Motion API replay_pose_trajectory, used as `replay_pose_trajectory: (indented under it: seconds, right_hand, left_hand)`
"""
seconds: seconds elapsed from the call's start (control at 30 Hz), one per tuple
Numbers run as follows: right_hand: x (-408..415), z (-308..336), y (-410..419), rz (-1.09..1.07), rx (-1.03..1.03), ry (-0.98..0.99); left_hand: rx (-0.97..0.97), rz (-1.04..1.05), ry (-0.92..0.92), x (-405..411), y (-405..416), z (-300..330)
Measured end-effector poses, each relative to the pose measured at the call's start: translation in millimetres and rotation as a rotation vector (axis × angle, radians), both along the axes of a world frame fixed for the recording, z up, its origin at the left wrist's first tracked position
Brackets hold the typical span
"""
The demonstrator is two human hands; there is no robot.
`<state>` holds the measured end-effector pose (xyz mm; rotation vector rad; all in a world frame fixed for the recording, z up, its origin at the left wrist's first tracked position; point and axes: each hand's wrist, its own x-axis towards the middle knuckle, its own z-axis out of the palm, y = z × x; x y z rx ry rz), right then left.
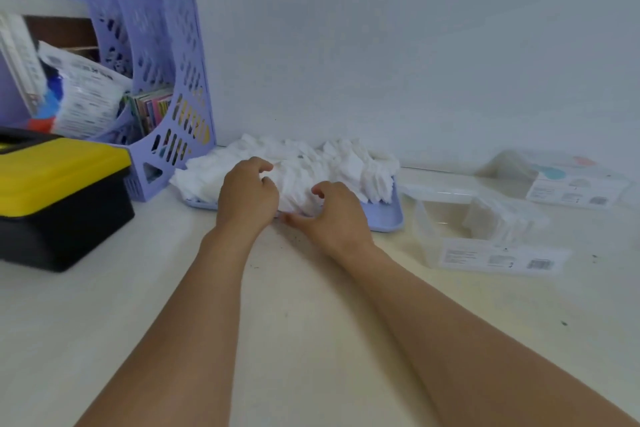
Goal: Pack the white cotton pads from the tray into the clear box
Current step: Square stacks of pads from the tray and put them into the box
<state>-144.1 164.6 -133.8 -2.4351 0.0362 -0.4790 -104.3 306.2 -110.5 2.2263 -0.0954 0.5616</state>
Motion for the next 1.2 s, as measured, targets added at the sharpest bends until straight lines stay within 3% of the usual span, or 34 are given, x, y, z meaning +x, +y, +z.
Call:
replay_pose_trajectory:
  seconds: [0.1,0.27,0.53,0.83,1.2]
  right_hand:
    - [5.0,7.2,7.5,-0.014,-0.061,-0.045]
    - [16.8,8.1,6.5,0.013,0.092,-0.027]
    - [18.3,-1.1,1.7,0.022,0.126,-0.059]
    - [20.0,0.5,7.7,-0.022,-0.072,-0.118]
    - [10.3,10.8,-3.7,-0.072,0.293,-0.355]
  left_hand:
    - [0.017,0.019,0.057,0.2,6.2,0.1]
    - [0.025,-0.026,0.065,-2.9,4.1,-0.6]
    - [0.006,-0.078,0.094,-0.1,-0.2,-1.5]
    - [-0.052,-0.132,0.111,-0.2,1.1,1.5]
    - [-0.027,-0.140,0.077,2.0,3.5,-3.1]
